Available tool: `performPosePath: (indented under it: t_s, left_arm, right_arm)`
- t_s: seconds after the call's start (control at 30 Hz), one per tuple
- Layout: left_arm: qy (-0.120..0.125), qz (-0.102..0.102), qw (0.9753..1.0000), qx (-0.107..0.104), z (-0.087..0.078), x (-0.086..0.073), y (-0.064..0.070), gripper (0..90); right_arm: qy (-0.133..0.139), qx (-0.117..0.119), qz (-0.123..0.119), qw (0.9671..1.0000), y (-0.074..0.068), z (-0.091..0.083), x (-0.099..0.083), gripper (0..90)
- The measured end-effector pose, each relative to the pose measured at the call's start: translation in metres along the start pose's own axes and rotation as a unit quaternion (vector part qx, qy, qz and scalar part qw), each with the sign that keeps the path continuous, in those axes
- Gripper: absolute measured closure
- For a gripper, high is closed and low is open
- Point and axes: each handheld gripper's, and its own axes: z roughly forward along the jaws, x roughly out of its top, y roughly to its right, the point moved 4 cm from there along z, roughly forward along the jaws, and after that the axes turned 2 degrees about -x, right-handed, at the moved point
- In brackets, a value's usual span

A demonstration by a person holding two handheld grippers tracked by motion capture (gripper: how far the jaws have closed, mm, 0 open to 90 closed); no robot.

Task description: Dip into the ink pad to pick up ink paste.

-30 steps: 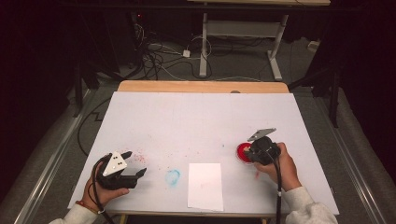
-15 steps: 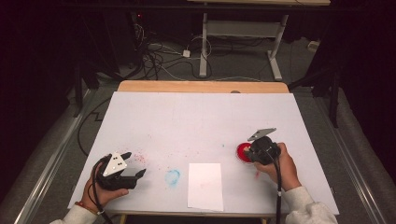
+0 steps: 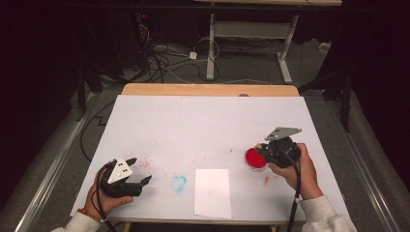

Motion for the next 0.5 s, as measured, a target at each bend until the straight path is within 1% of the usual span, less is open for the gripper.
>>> performPosePath:
  t_s: [0.07, 0.1, 0.13, 0.3, 0.4, 0.5]
  left_arm:
    - [0.0, 0.0, 1.0, -0.001, 0.0, 0.001, 0.0, 20.1]
    - [0.002, -0.001, 1.0, -0.001, 0.0, 0.001, 0.001, 20.1]
    - [0.001, 0.0, 1.0, -0.001, 0.0, 0.001, 0.001, 20.1]
    - [0.002, -0.001, 1.0, -0.002, 0.001, 0.001, 0.0, 20.1]
    - [0.001, 0.001, 1.0, -0.003, 0.001, 0.001, 0.001, 20.1]
    - [0.001, 0.001, 1.0, -0.003, 0.001, 0.001, 0.001, 20.1]
  right_arm:
    - [0.01, -0.002, -0.003, 0.9999, -0.001, -0.009, 0.003, 76.5]
    - [0.017, -0.003, -0.007, 0.9998, -0.001, -0.016, 0.006, 76.5]
    - [0.017, -0.003, -0.007, 0.9998, -0.001, -0.016, 0.006, 76.5]
    - [0.038, -0.006, -0.006, 0.9992, -0.003, -0.031, 0.012, 76.5]
    - [0.043, -0.006, -0.007, 0.999, -0.003, -0.034, 0.014, 76.4]
    - [0.038, -0.005, -0.009, 0.9992, -0.004, -0.03, 0.014, 76.4]
